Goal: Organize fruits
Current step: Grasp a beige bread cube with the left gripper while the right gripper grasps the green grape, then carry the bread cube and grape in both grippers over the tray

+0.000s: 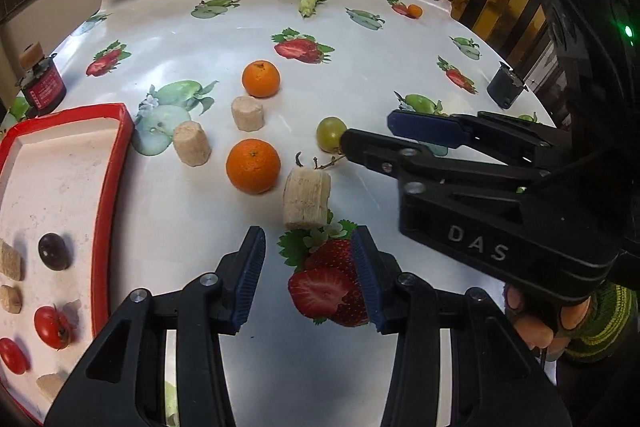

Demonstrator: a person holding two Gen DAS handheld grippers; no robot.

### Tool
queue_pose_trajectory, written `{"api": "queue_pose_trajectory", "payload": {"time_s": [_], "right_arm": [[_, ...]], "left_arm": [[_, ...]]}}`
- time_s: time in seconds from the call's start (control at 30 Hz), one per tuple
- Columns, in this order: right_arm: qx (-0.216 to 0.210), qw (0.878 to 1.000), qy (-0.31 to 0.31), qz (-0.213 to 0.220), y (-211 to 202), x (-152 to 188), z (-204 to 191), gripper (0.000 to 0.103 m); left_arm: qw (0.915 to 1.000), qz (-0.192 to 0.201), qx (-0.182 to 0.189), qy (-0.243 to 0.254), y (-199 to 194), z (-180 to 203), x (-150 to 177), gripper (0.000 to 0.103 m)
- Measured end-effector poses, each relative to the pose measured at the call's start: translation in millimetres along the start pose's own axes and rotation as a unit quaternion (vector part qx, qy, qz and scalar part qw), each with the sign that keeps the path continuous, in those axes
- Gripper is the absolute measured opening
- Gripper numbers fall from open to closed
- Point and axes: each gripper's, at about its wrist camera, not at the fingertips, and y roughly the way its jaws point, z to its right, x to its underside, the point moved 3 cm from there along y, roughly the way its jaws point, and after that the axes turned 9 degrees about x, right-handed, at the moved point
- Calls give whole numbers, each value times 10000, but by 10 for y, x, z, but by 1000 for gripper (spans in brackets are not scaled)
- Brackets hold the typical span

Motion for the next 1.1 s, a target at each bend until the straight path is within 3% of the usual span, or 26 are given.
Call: {"api": "queue_pose_trajectory", "payload": {"time_s": [0.2, 0.3, 0.37, 0.43, 0.5, 0.8, 1.1], "right_arm": [[-36, 9997, -27, -223, 374, -75, -28, 40], [-102, 9993, 48, -360, 546, -80, 10, 28], [-289, 9989, 87, -365, 581, -71, 17, 27], [-300, 9991, 63, -306, 533, -52, 23, 27], [-292, 9993, 123, -201, 441, -27, 78, 27], [-202, 9983, 537, 17, 29, 116, 410, 26], [-256, 9987, 423, 120, -237, 227, 254, 26]], "left_arm": [[9999, -124, -63, -91, 236, -41, -75, 43], [9998, -195, -60, -86, 328, -53, -120, 43], [9997, -216, -65, -51, 381, -47, -144, 42], [9997, -192, -127, 43, 404, -18, -167, 39], [9997, -155, -181, 106, 417, -4, -181, 27], [9995, 16, -254, 164, 233, 48, -107, 27], [9987, 441, -204, 128, -220, 77, -15, 27]]}}
